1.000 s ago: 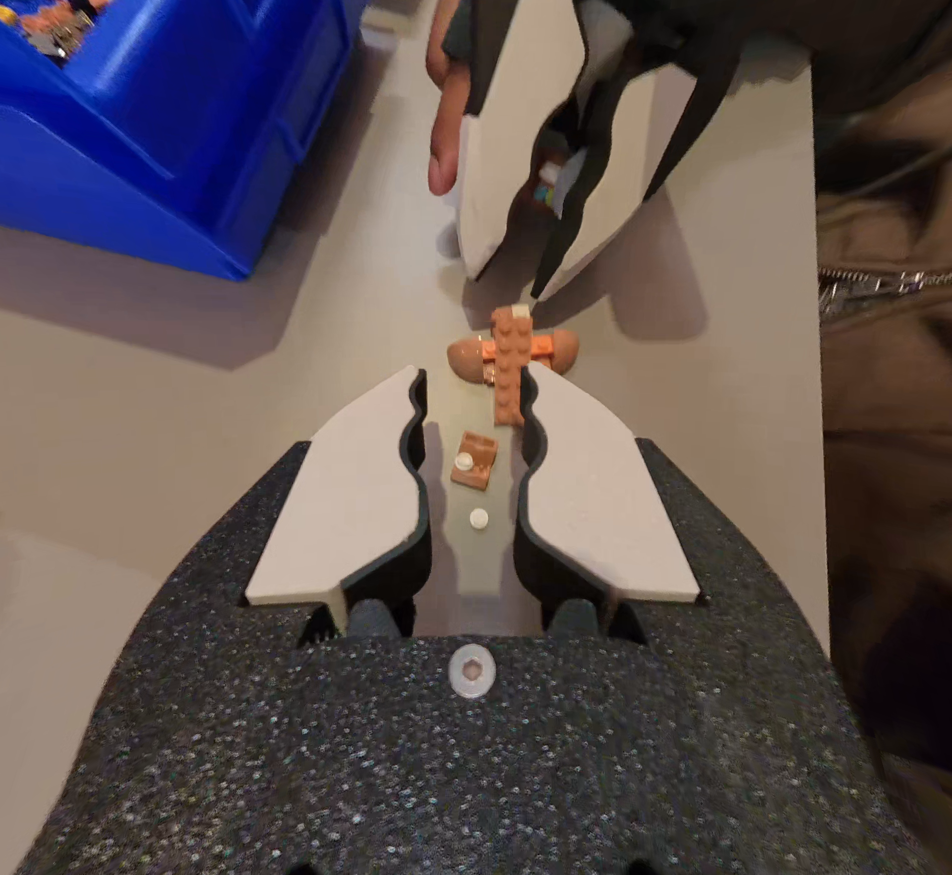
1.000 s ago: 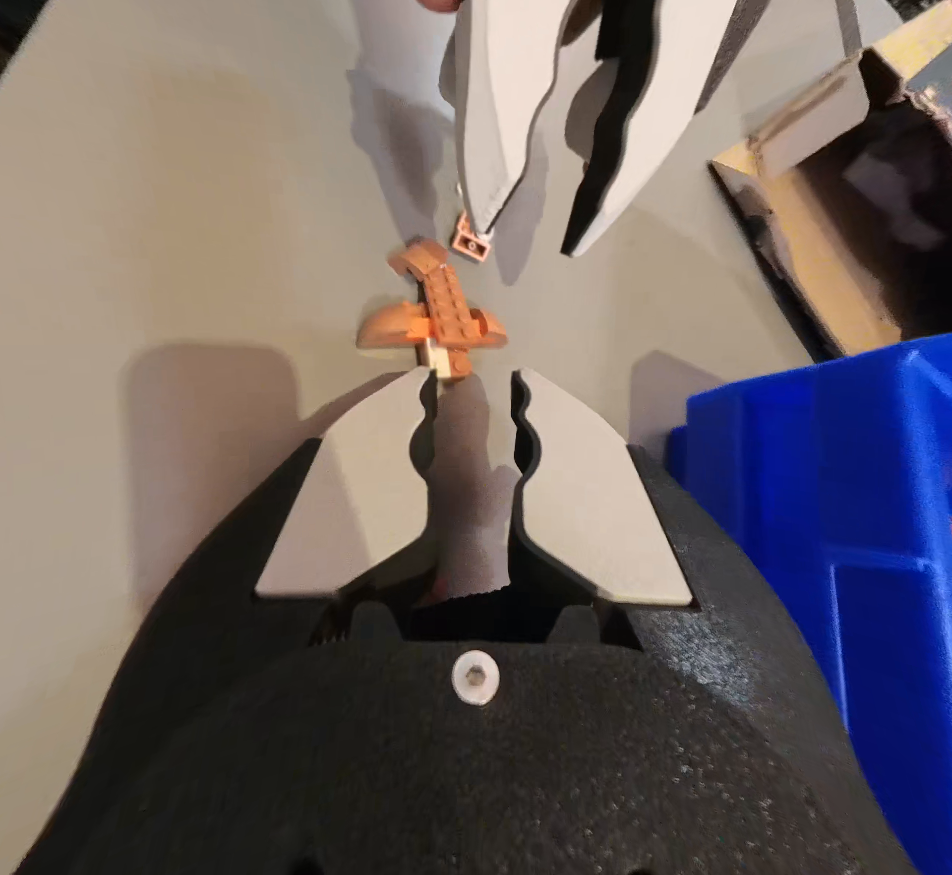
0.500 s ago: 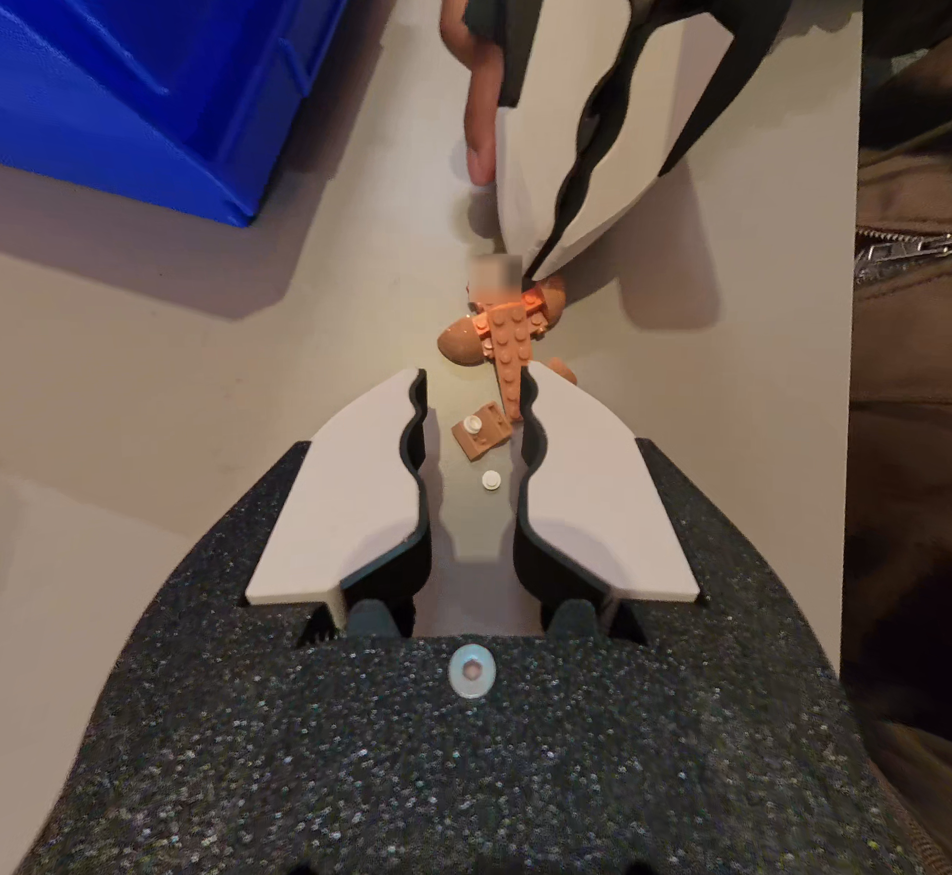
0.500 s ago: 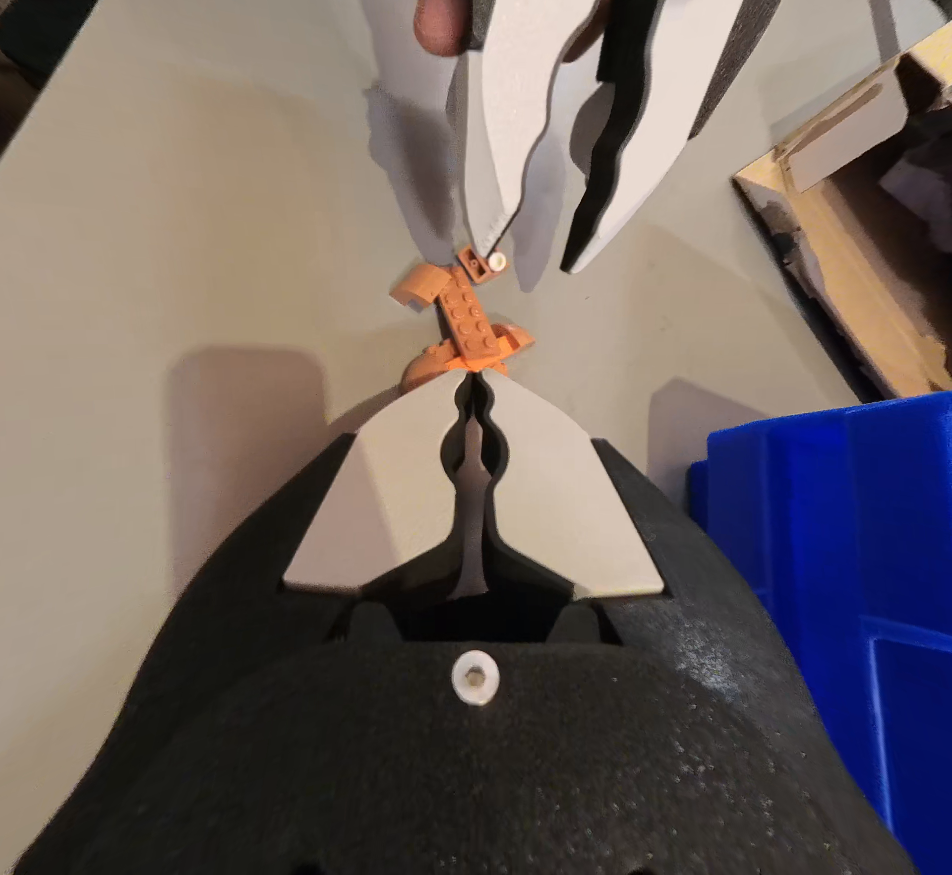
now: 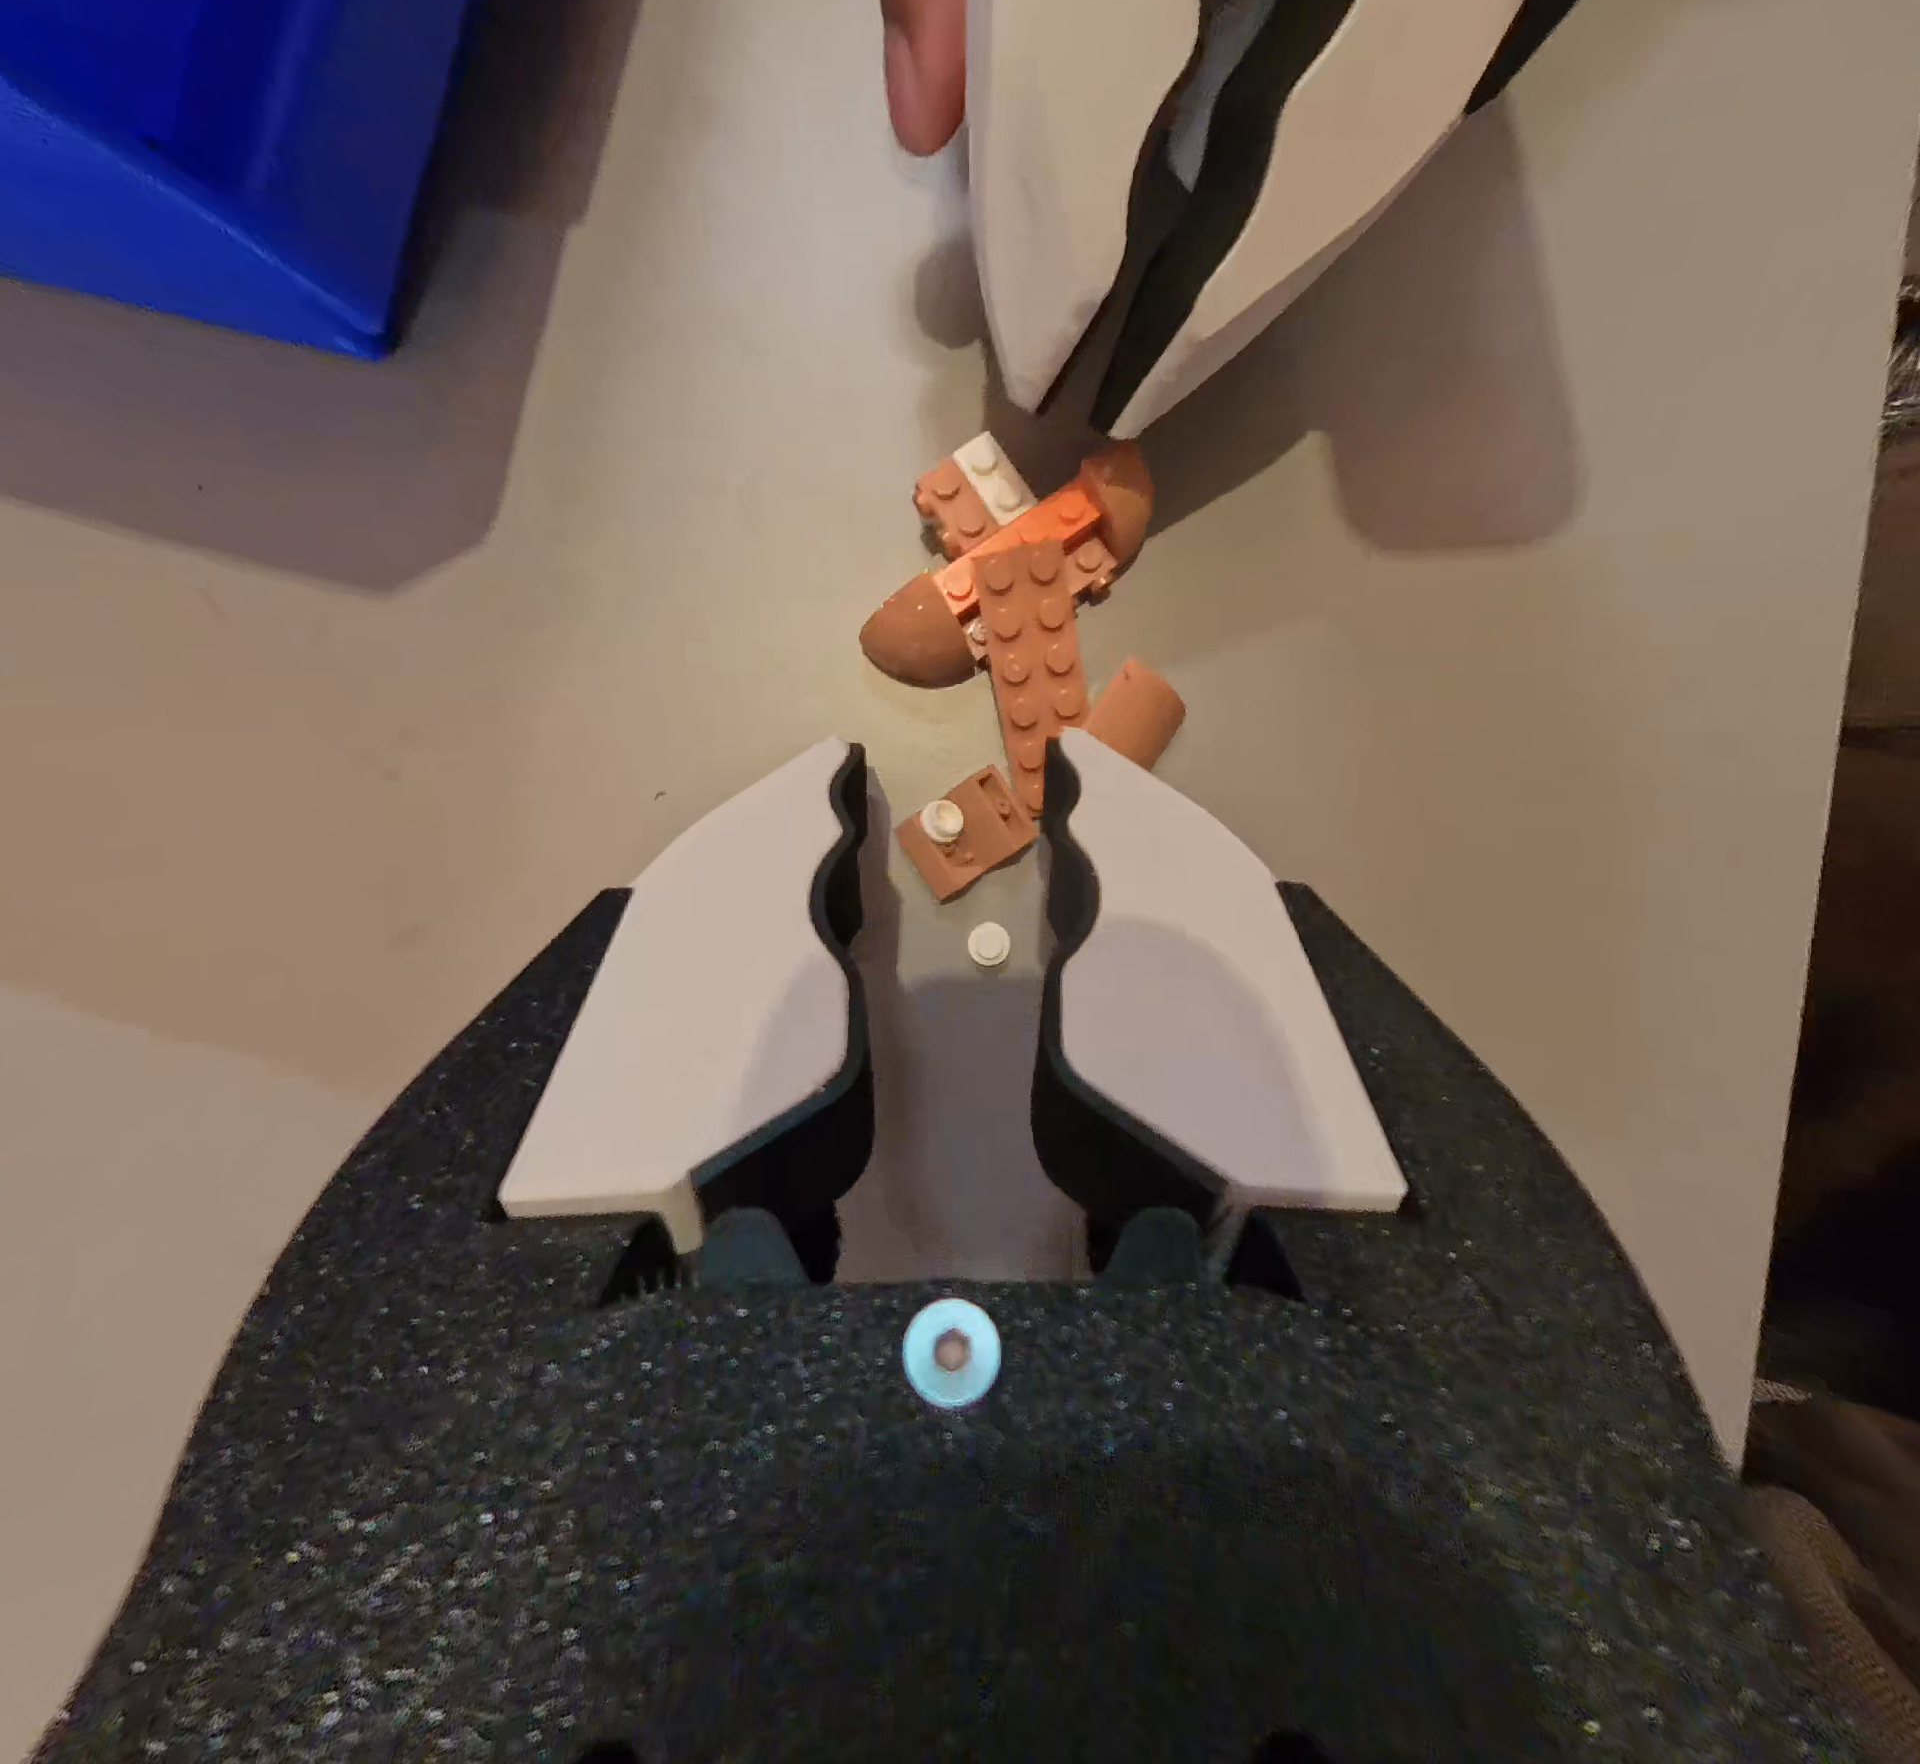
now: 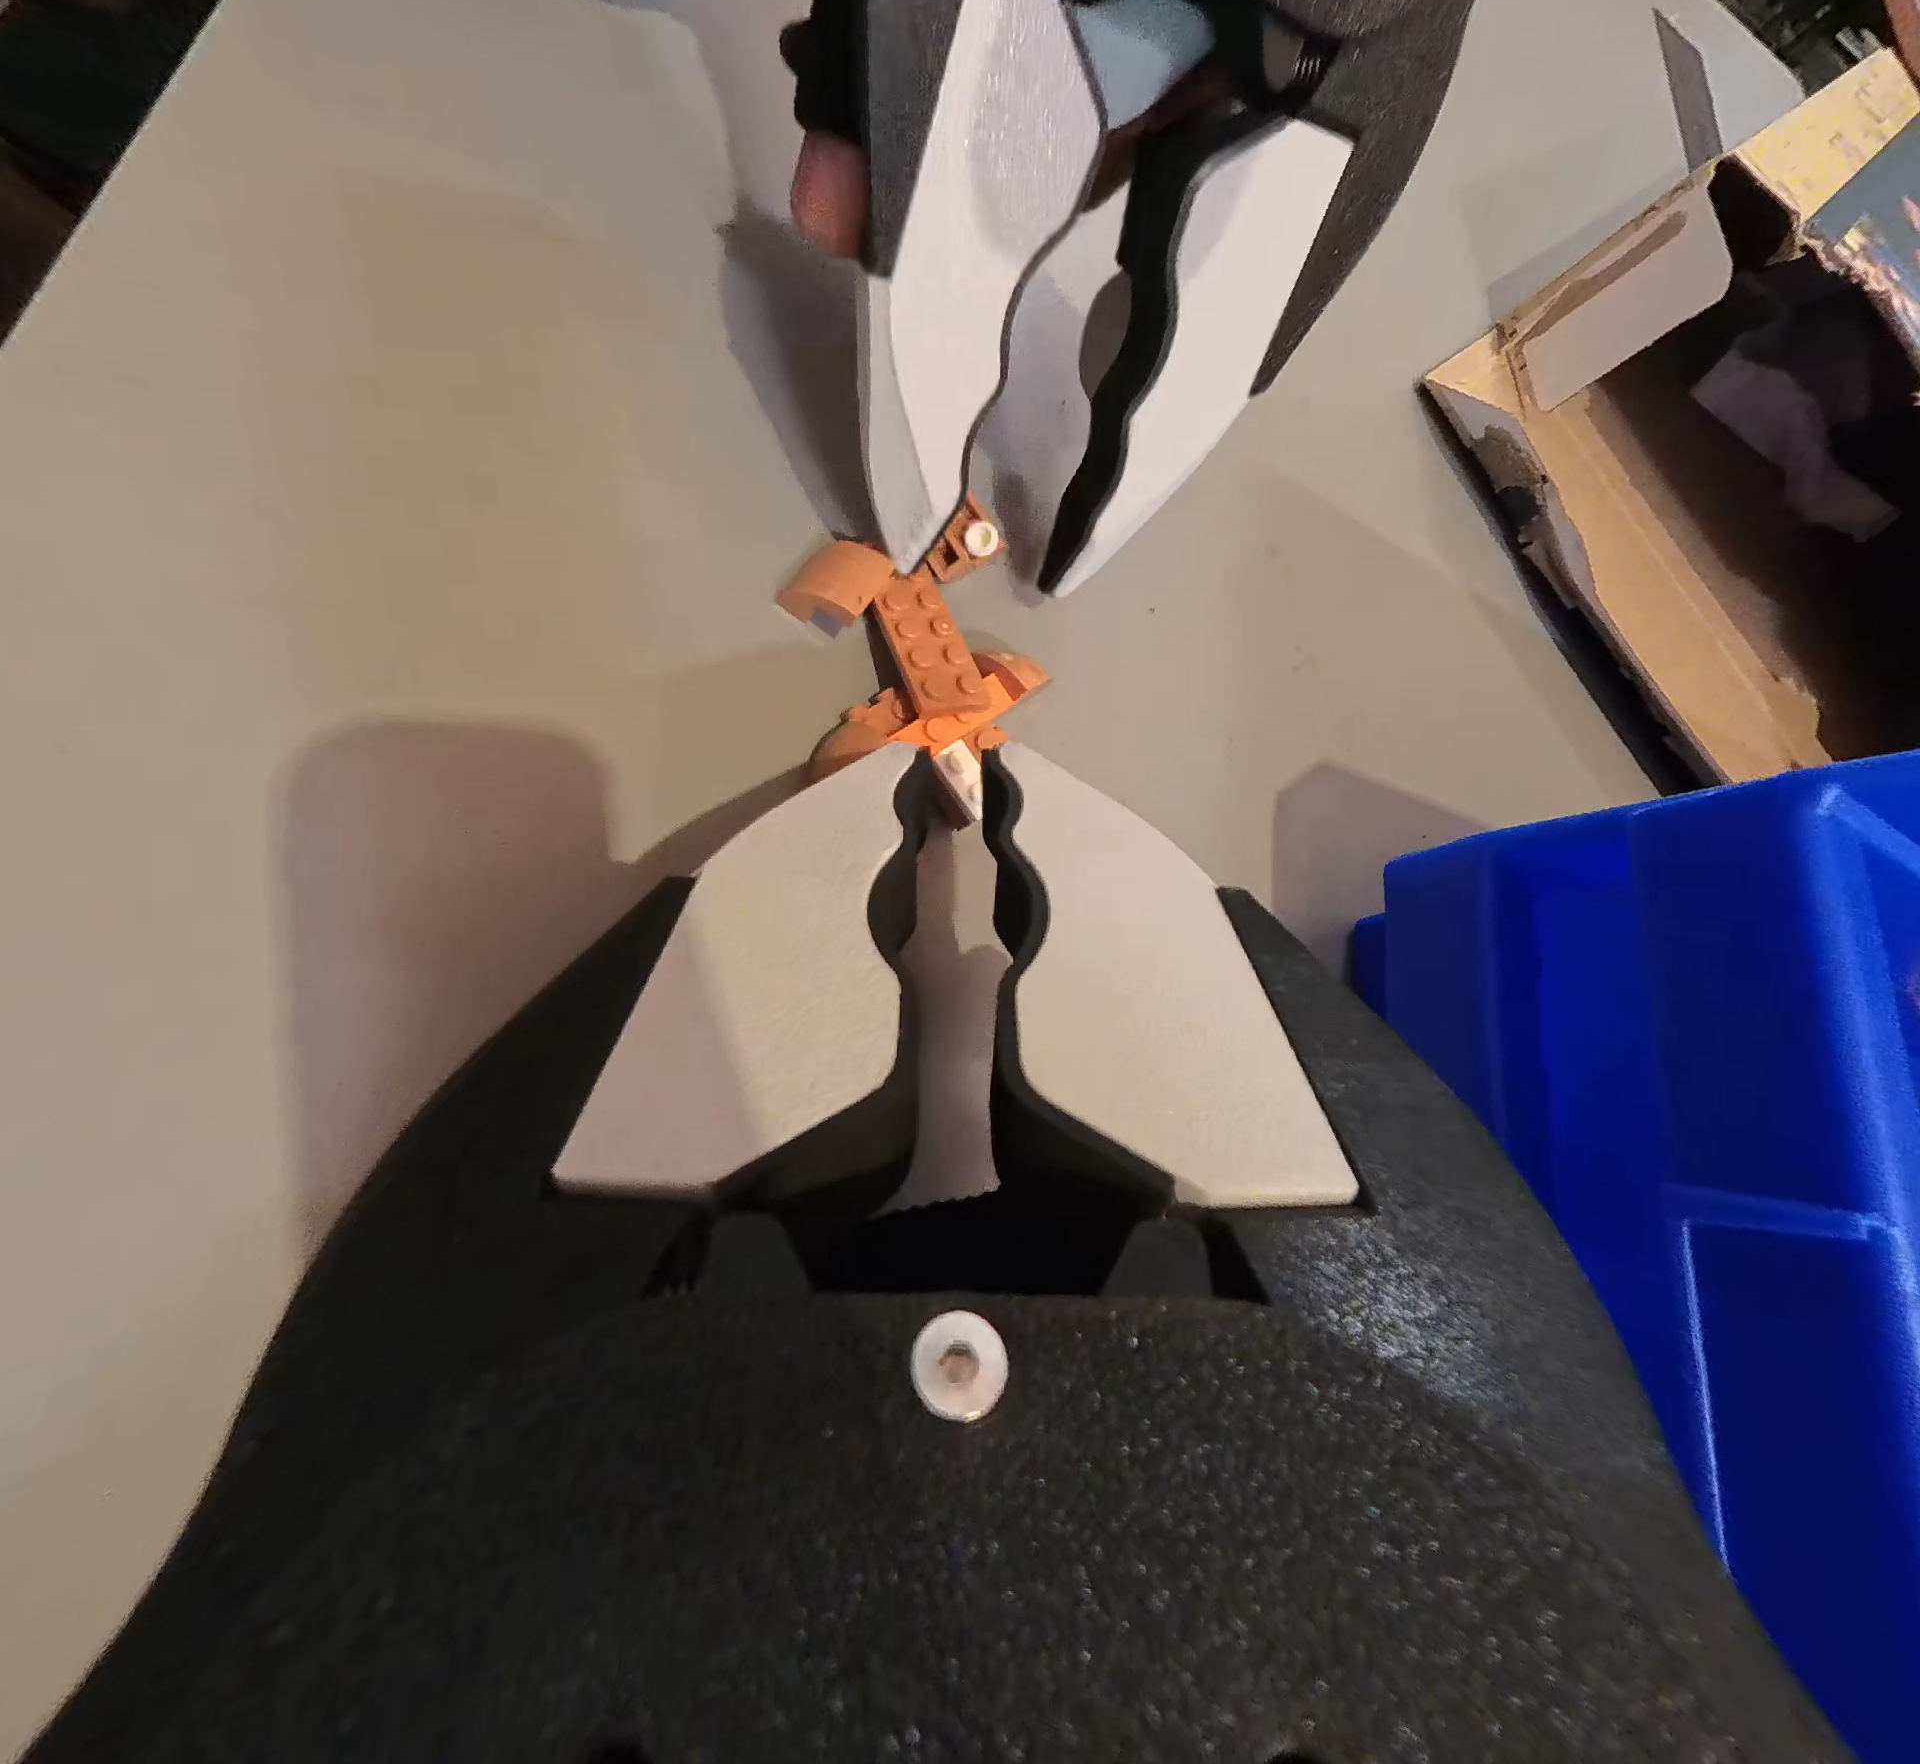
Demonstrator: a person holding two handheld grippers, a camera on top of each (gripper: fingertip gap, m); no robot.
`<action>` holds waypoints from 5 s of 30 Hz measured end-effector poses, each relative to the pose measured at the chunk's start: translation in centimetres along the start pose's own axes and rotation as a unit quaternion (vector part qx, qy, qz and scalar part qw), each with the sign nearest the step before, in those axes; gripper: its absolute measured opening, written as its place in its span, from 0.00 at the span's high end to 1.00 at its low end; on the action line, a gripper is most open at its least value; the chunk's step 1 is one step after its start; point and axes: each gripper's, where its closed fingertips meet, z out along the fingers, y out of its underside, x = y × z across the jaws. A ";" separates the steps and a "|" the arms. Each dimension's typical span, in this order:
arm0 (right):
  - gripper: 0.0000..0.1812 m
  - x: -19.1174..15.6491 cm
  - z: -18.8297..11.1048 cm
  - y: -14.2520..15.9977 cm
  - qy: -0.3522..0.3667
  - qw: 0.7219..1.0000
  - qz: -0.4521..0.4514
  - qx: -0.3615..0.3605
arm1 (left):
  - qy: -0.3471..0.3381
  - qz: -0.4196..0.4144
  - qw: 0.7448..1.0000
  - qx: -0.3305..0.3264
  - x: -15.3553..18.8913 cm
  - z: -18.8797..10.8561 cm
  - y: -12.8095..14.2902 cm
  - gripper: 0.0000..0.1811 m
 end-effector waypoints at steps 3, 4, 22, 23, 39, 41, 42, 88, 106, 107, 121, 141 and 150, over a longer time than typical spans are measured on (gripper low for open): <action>0.95 0.1 -0.2 0.0 0.003 1.000 0.002 0.002 | 0.018 0.006 1.000 0.003 0.8 0.3 -0.3 0.82; 0.95 0.1 -0.2 0.0 0.004 1.000 0.003 0.002 | 0.025 0.006 1.000 0.003 1.0 0.4 -0.4 0.82; 0.95 0.0 -0.1 0.9 0.020 1.000 -0.011 -0.019 | 0.051 -0.022 0.998 -0.011 2.7 1.3 -1.0 0.87; 0.95 0.0 -0.1 0.9 0.021 1.000 -0.011 -0.019 | 0.046 -0.021 0.999 -0.018 2.6 1.5 -0.9 0.88; 0.83 -0.8 -1.1 -1.5 0.010 0.998 -0.035 0.058 | 0.043 0.050 0.996 0.056 3.2 -0.3 -3.5 0.90; 0.83 -0.9 -1.3 -1.9 0.004 0.997 -0.031 0.069 | 0.037 0.079 0.994 0.062 3.4 -0.4 -3.7 0.90; 0.83 -1.0 -1.4 -2.1 0.000 0.997 -0.030 0.075 | 0.037 0.097 0.992 0.066 3.6 -0.4 -3.9 0.90; 0.82 9.9 -7.9 -0.7 0.352 0.935 -0.026 0.026 | -0.060 0.097 0.981 0.160 0.8 -2.9 -7.5 0.89; 0.83 12.0 -11.5 0.6 0.435 0.899 0.017 0.050 | -0.402 0.075 0.875 0.257 -11.1 -10.9 -17.6 0.68; 0.83 11.9 -11.4 0.5 0.432 0.900 0.018 0.051 | -0.384 0.070 0.887 0.247 -10.6 -10.9 -16.8 0.68; 0.84 10.1 -8.4 -0.5 0.391 0.919 -0.023 0.039 | -0.036 0.049 0.996 -0.065 -0.4 -1.1 1.4 0.73; 0.84 9.2 -8.1 -0.7 0.376 0.925 -0.037 0.040 | 0.041 0.038 0.997 -0.045 0.4 -1.4 3.1 0.96; 0.85 9.4 -8.7 -1.1 0.385 0.921 -0.035 0.052 | -0.081 0.137 0.977 0.143 -1.2 -6.5 -6.9 0.96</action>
